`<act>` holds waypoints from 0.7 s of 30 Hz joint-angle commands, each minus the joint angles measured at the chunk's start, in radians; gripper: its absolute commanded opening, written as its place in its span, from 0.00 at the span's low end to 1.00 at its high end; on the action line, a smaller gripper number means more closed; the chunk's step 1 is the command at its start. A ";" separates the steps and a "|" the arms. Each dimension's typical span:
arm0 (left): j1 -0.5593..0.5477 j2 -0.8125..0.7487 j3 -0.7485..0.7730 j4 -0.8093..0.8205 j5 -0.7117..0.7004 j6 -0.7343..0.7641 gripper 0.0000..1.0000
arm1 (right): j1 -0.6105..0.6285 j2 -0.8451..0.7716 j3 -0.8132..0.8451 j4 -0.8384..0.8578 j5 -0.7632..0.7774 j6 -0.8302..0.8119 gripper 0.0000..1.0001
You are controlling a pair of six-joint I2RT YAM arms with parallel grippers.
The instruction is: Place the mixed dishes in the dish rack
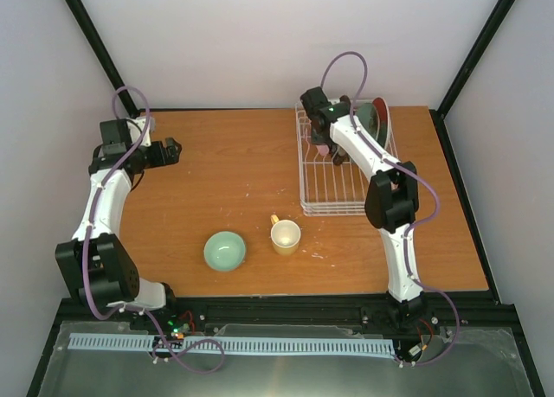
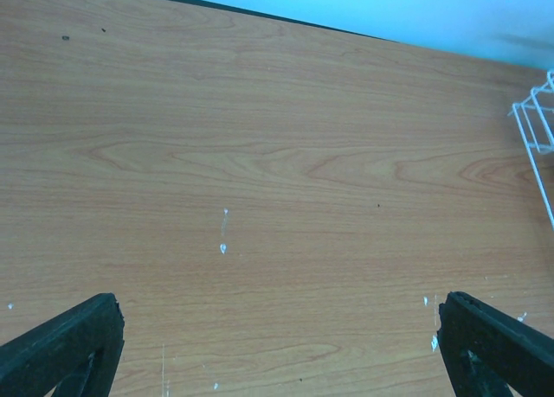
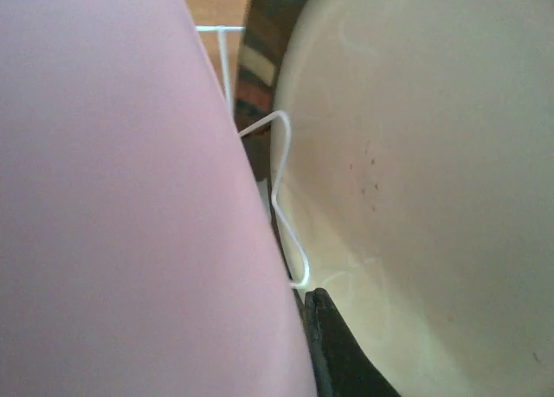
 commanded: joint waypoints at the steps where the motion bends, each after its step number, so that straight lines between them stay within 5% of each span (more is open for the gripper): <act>1: -0.001 -0.059 -0.030 -0.022 0.015 0.002 1.00 | 0.013 -0.070 -0.066 -0.121 0.000 -0.033 0.03; 17: -0.002 -0.120 -0.060 -0.033 0.005 -0.005 1.00 | 0.021 -0.176 -0.166 -0.205 0.035 -0.029 0.04; 21: -0.002 -0.127 -0.061 -0.035 0.018 -0.012 1.00 | 0.021 -0.208 -0.203 -0.217 0.033 -0.020 0.13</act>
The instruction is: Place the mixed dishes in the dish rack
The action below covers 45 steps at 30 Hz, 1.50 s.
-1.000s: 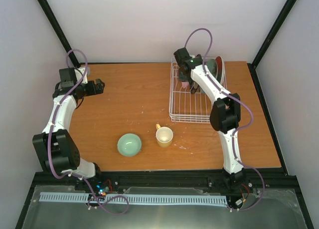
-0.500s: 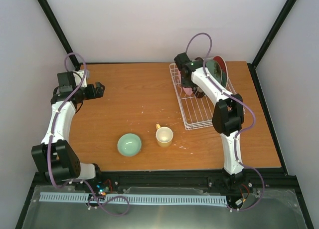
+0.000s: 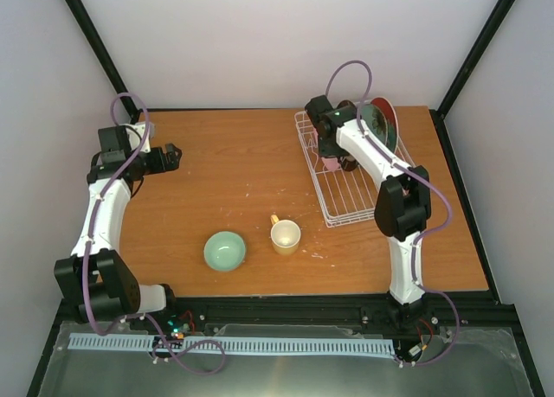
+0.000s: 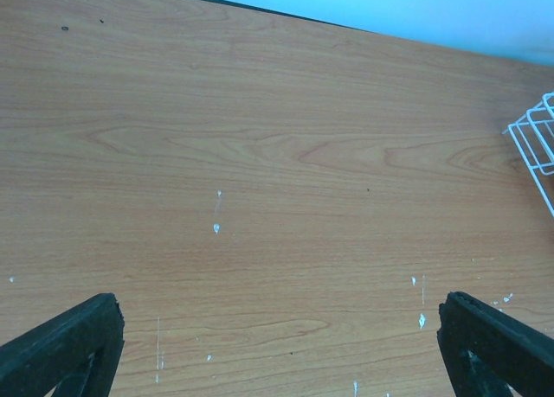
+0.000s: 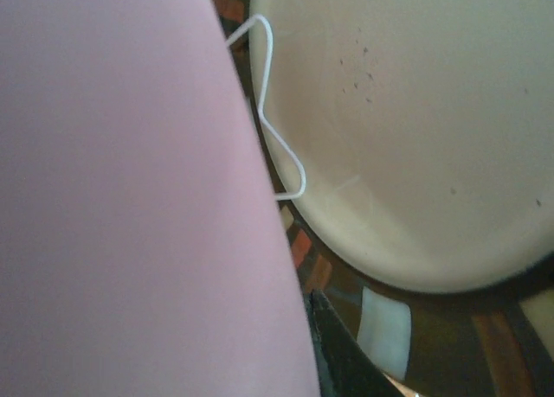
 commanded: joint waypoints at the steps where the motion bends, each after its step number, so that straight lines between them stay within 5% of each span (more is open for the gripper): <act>1: -0.002 -0.031 0.004 -0.013 0.021 -0.012 1.00 | 0.011 -0.081 -0.038 -0.094 -0.005 -0.013 0.16; 4: -0.001 -0.043 -0.007 -0.019 0.022 -0.011 1.00 | 0.012 -0.103 -0.056 -0.115 0.003 0.005 0.39; 9: -0.002 -0.066 -0.022 -0.026 0.024 -0.013 1.00 | 0.012 -0.160 -0.094 -0.113 0.026 0.011 0.56; 19: -0.002 -0.112 -0.064 -0.020 0.105 -0.020 1.00 | 0.012 -0.331 -0.091 -0.149 0.100 0.003 0.60; 24: -0.002 -0.133 -0.158 -0.026 0.379 0.016 0.99 | 0.026 -0.510 -0.272 -0.040 -0.053 0.010 0.58; 28: -0.084 -0.138 -0.158 -0.077 0.416 0.039 0.94 | 0.033 -0.677 -0.464 0.142 -0.209 -0.004 0.55; 35: -0.197 -0.112 -0.077 -0.171 0.365 0.054 0.73 | 0.163 -0.622 -0.452 0.025 -0.477 -0.190 0.52; 41: -0.209 -0.107 -0.004 -0.196 0.260 0.073 0.44 | 0.291 -0.503 -0.390 -0.138 -0.549 -0.262 0.49; 45: -0.224 -0.096 0.024 -0.214 0.219 0.095 0.34 | 0.343 -0.484 -0.393 -0.169 -0.567 -0.329 0.49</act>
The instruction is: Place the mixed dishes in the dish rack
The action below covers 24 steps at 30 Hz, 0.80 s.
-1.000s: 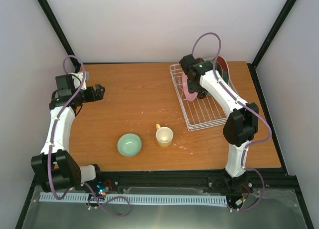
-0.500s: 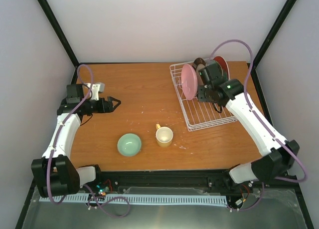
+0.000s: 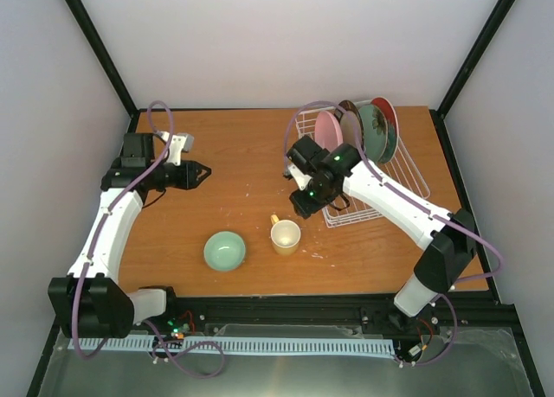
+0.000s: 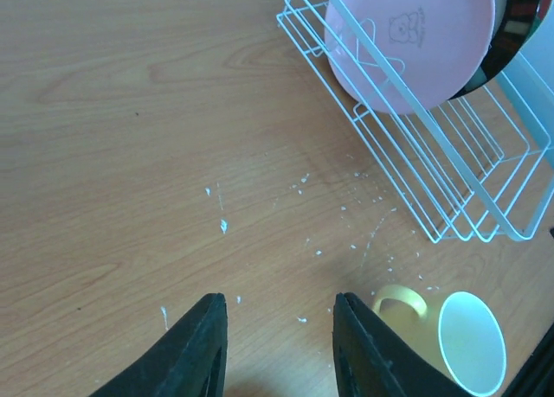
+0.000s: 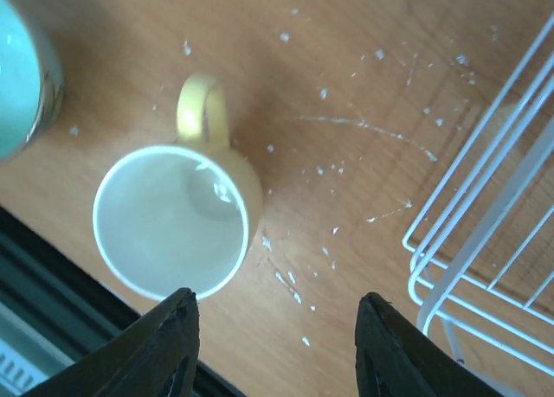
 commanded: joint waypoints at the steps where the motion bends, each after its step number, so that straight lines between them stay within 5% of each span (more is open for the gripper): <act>1: -0.022 0.013 0.059 -0.040 -0.079 0.042 0.34 | 0.050 0.006 0.021 -0.114 -0.035 -0.107 0.50; 24: -0.025 -0.022 0.113 -0.055 -0.171 0.076 0.42 | 0.097 0.230 0.027 -0.037 0.006 -0.158 0.51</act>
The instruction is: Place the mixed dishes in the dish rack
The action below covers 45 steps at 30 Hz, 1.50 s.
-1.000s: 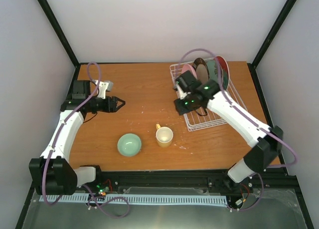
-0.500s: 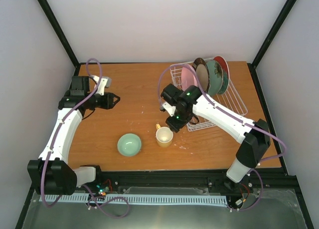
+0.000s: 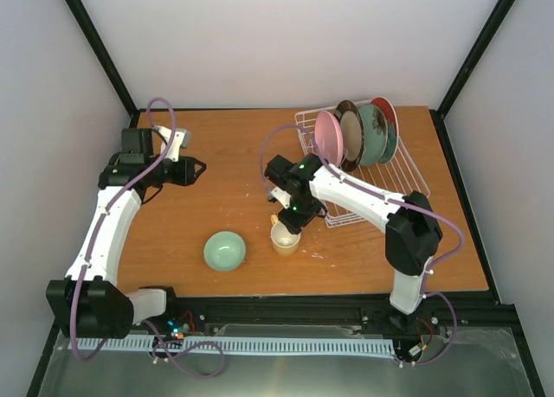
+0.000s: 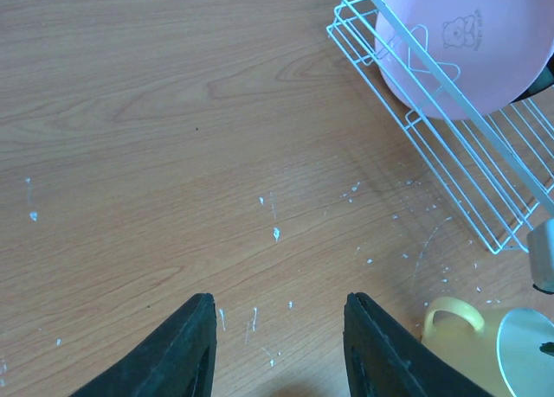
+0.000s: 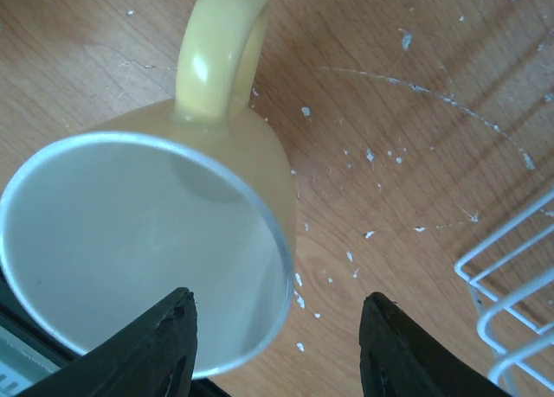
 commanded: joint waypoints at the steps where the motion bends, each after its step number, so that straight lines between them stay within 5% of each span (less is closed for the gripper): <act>1: -0.008 -0.023 0.045 -0.024 -0.021 0.030 0.42 | 0.010 0.044 0.025 0.013 0.008 -0.028 0.51; 8: -0.008 -0.023 0.051 -0.023 -0.020 0.030 0.42 | 0.010 0.106 0.016 0.037 -0.030 -0.044 0.41; 13: -0.008 -0.018 0.053 -0.018 -0.011 0.030 0.43 | 0.010 0.139 0.023 0.045 -0.048 -0.044 0.03; 19: -0.007 -0.008 0.058 0.016 0.055 0.004 0.43 | -0.008 0.098 0.077 0.105 -0.005 0.017 0.03; 27: -0.008 0.020 0.066 0.102 0.228 -0.065 0.47 | -0.161 -0.041 0.234 0.326 -0.183 0.135 0.03; 33: -0.008 0.038 0.073 0.161 0.363 -0.080 0.51 | -0.303 -0.079 0.257 0.399 -0.550 0.152 0.03; 36: -0.008 0.060 0.076 0.212 0.450 -0.165 0.52 | -0.291 -0.133 0.252 0.433 -0.409 0.116 0.03; 41: -0.008 0.030 0.046 0.408 0.484 -0.436 0.51 | -0.154 -0.209 0.280 0.467 0.288 -0.096 0.03; 45: -0.016 0.077 0.136 0.371 0.476 -0.525 0.50 | -0.077 -0.312 0.099 0.805 0.724 -0.411 0.03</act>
